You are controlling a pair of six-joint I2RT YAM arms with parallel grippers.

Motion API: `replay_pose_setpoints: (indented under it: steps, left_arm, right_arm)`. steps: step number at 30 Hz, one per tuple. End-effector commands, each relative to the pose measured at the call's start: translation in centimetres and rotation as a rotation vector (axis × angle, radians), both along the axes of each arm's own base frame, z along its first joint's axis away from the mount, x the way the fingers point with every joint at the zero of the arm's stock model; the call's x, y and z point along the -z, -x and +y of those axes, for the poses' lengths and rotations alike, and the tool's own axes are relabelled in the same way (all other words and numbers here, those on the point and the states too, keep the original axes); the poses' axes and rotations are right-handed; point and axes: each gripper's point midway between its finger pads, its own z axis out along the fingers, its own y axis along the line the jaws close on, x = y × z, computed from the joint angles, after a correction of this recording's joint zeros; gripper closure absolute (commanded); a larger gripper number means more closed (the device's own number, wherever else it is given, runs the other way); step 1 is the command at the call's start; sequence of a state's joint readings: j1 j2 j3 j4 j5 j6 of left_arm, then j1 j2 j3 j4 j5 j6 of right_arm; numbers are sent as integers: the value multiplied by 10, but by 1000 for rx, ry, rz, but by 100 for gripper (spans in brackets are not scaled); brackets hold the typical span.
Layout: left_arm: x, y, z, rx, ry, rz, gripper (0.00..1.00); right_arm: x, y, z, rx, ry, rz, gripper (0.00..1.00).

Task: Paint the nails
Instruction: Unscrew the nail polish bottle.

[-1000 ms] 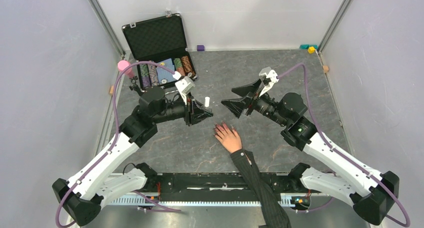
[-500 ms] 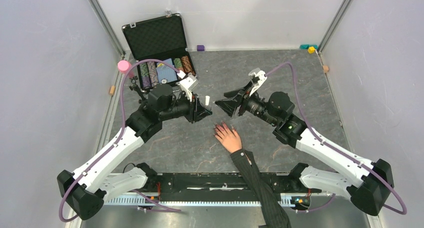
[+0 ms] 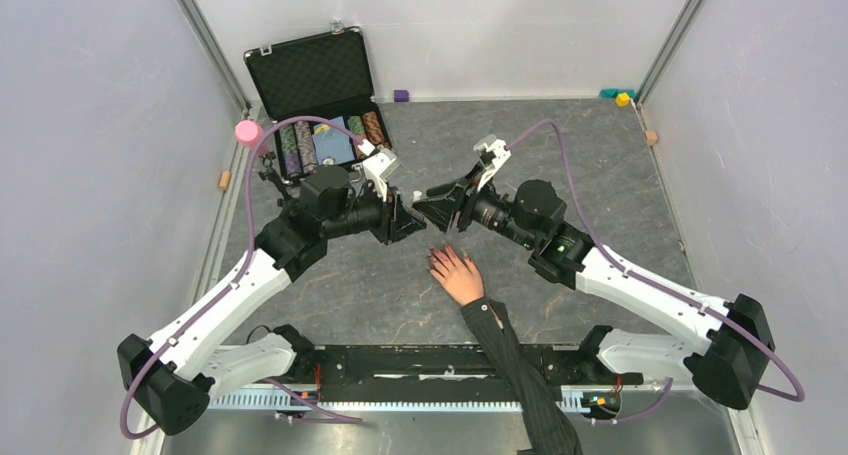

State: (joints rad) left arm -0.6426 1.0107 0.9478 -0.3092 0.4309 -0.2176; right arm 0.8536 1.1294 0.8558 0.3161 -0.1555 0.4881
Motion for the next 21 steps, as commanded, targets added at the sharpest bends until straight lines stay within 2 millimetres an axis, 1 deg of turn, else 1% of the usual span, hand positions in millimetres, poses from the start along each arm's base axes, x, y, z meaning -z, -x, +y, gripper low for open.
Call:
replay_pose_setpoints:
  steps: [1, 4, 8, 14, 15, 17, 18, 21]
  left_arm:
    - [-26, 2, -5, 39, 42, -56, 98]
    - [-25, 2, -5, 44, 42, -53, 98]
    - [-26, 4, -6, 52, 44, -52, 98]
    - [-27, 9, -9, 86, 53, -50, 98]
    - [-28, 10, -9, 94, 54, -53, 98]
    - [-29, 11, -9, 102, 57, -57, 98]
    - [-30, 13, -9, 113, 60, -59, 98]
    - [-37, 22, -12, 163, 89, -71, 98]
  right_arm:
    - [-32, 0, 11, -13, -79, -42, 46]
    - [-28, -1, 16, -18, -71, -29, 49]
    - [-27, -2, 18, -16, -69, -25, 55]
    - [-24, -7, 18, 4, -55, -25, 69]
    - [-22, -7, 18, 6, -46, -27, 74]
    - [-20, -8, 17, 10, -26, -35, 92]
    - [-20, -8, 16, 12, -17, -41, 99]
    - [-22, -4, 14, -6, -1, -75, 100]
